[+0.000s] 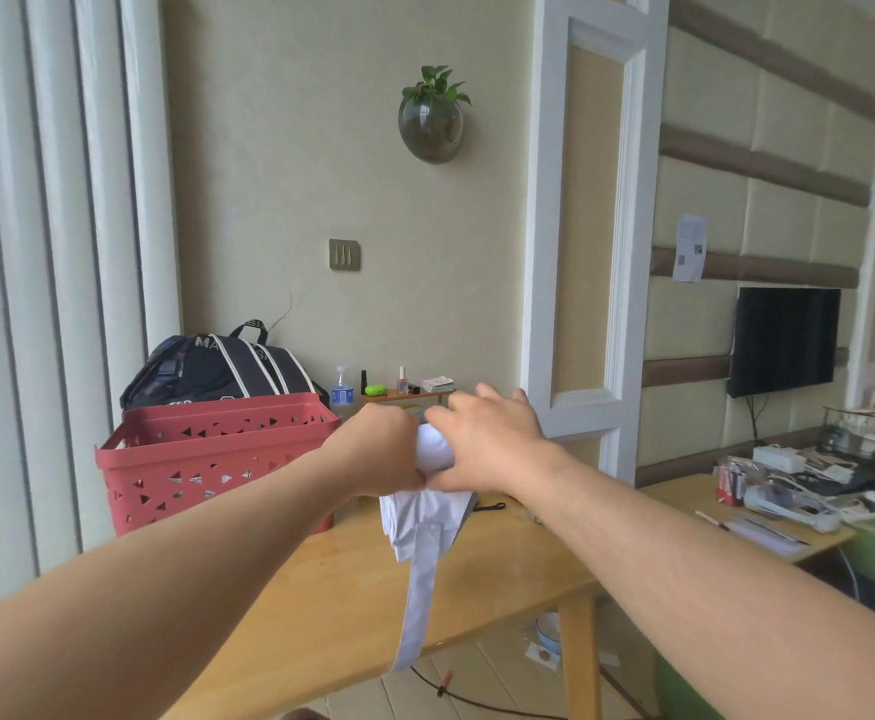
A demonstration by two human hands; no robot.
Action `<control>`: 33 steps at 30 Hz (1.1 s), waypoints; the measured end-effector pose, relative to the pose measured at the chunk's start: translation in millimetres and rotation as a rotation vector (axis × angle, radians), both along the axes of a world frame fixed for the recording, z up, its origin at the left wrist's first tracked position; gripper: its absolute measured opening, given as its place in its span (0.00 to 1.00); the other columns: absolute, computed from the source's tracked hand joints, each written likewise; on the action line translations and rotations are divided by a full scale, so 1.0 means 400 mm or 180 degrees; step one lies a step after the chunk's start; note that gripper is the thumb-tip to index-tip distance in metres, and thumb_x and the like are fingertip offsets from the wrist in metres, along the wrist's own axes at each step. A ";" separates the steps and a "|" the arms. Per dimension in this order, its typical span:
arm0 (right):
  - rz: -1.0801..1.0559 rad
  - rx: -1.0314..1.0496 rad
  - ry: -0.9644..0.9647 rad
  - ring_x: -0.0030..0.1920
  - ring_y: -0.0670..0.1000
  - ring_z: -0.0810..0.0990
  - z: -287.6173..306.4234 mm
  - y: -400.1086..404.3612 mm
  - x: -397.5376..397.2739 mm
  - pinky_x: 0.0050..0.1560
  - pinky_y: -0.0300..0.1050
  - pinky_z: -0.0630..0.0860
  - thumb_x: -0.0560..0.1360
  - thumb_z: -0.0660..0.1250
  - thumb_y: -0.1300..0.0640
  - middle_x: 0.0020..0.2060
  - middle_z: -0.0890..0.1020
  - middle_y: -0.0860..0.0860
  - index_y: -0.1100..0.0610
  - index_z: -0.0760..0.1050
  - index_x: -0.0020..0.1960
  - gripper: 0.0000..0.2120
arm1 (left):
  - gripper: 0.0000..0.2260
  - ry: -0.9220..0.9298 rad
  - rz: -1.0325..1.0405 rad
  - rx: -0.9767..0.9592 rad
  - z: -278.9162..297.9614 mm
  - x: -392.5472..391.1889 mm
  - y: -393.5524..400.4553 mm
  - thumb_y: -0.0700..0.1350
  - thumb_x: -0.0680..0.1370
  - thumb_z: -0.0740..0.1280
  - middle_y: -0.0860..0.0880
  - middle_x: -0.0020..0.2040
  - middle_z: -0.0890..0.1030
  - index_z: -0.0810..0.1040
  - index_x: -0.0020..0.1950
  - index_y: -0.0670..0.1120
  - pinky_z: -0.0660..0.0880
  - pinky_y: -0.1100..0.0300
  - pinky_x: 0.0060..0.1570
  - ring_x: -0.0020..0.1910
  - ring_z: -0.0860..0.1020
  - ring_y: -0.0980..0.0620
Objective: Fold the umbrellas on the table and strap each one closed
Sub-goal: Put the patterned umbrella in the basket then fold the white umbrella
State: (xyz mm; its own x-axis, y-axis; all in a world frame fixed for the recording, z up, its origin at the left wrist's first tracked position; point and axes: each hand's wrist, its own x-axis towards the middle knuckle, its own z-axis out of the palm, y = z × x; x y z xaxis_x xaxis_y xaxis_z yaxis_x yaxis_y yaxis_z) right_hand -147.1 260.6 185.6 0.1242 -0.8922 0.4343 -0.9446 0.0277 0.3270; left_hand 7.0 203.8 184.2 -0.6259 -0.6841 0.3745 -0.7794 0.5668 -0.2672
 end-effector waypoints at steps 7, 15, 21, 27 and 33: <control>0.0128 -0.0350 -0.0149 0.59 0.55 0.73 -0.025 -0.013 -0.042 0.46 0.49 0.73 0.70 0.66 0.24 0.52 0.79 0.46 0.46 0.70 0.54 0.28 | 0.13 -0.0100 0.0176 0.0327 0.014 0.006 0.018 0.51 0.71 0.73 0.48 0.40 0.80 0.80 0.50 0.45 0.74 0.57 0.36 0.37 0.77 0.47; 0.0960 -0.0864 0.0336 0.34 0.56 0.79 -0.033 -0.010 -0.076 0.29 0.42 0.65 0.63 0.77 0.30 0.33 0.80 0.46 0.51 0.73 0.42 0.27 | 0.19 0.0270 0.0223 0.1697 0.052 0.048 0.032 0.52 0.67 0.80 0.49 0.29 0.73 0.80 0.44 0.40 0.62 0.61 0.27 0.26 0.67 0.48; 0.0538 -0.0252 0.0340 0.45 0.58 0.75 -0.008 0.009 -0.029 0.40 0.47 0.68 0.76 0.65 0.40 0.47 0.82 0.49 0.48 0.67 0.49 0.13 | 0.21 -0.0151 0.0103 0.1303 0.040 0.072 0.019 0.55 0.67 0.78 0.51 0.39 0.85 0.83 0.55 0.46 0.73 0.59 0.34 0.34 0.79 0.48; 0.0033 0.0037 -0.0146 0.43 0.59 0.74 0.002 0.022 0.010 0.40 0.47 0.72 0.73 0.66 0.45 0.39 0.72 0.49 0.47 0.69 0.48 0.09 | 0.15 -0.0200 -0.0229 -0.0007 0.022 0.059 0.010 0.48 0.73 0.70 0.51 0.53 0.81 0.75 0.59 0.51 0.77 0.54 0.44 0.53 0.80 0.46; -0.0057 0.0338 -0.0678 0.39 0.50 0.76 0.011 0.027 0.010 0.34 0.43 0.68 0.69 0.67 0.45 0.39 0.75 0.45 0.48 0.70 0.41 0.09 | 0.20 0.0141 -0.0314 -0.0648 -0.006 0.036 -0.004 0.64 0.72 0.71 0.54 0.50 0.80 0.74 0.57 0.55 0.72 0.56 0.41 0.51 0.79 0.48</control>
